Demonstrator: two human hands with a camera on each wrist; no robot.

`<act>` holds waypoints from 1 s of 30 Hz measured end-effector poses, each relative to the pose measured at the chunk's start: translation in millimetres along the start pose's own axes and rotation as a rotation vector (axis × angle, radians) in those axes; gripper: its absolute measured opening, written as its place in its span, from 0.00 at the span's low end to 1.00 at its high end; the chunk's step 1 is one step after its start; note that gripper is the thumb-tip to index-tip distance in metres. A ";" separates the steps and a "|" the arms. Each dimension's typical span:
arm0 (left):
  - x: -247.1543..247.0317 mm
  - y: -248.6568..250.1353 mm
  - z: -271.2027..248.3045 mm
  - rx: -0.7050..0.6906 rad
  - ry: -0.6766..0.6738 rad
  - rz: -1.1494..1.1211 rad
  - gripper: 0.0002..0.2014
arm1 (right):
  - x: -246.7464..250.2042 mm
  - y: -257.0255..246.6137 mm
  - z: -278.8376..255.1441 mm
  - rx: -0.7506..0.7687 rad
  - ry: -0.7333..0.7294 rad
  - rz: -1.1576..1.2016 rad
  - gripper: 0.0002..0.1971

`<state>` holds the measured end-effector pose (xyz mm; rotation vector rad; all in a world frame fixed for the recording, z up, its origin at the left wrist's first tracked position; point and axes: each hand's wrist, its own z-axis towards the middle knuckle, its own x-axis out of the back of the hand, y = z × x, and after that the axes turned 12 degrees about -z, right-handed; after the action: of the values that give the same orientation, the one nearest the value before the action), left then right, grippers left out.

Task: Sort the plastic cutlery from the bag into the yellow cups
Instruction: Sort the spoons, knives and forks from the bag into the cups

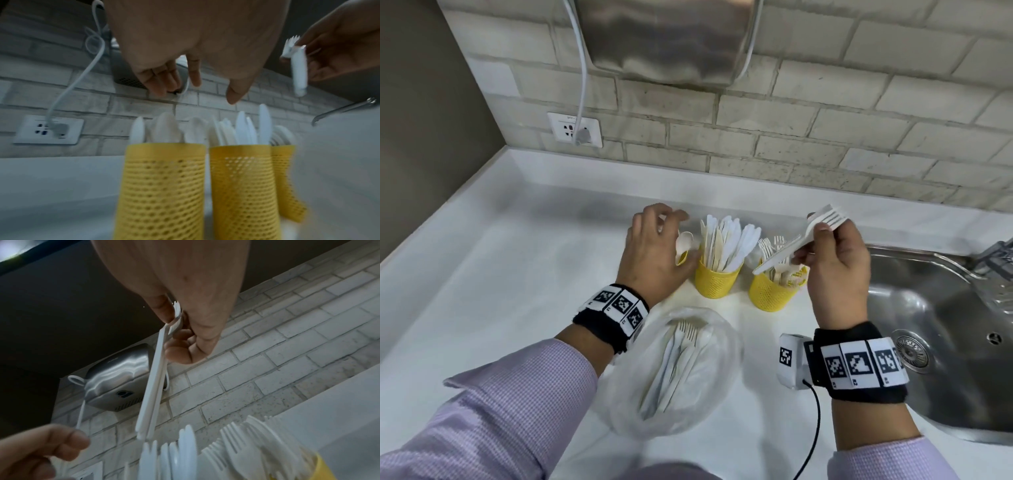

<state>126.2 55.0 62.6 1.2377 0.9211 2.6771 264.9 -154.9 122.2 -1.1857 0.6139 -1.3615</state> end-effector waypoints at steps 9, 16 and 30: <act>-39.7 36.6 -18.5 -0.221 -0.450 -0.116 0.21 | 14.9 33.4 27.2 -0.036 0.167 -0.351 0.13; -49.2 45.7 -15.0 -0.095 -0.411 0.005 0.26 | 9.6 49.1 22.0 -0.007 0.211 -0.547 0.13; -46.1 31.0 -14.9 -0.010 -0.368 -0.089 0.15 | -15.7 79.0 -7.2 0.207 -0.102 -0.969 0.37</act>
<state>153.0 9.1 40.5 1.5738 0.8808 2.2723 287.8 -157.4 44.7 -1.4285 -0.2415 -2.0734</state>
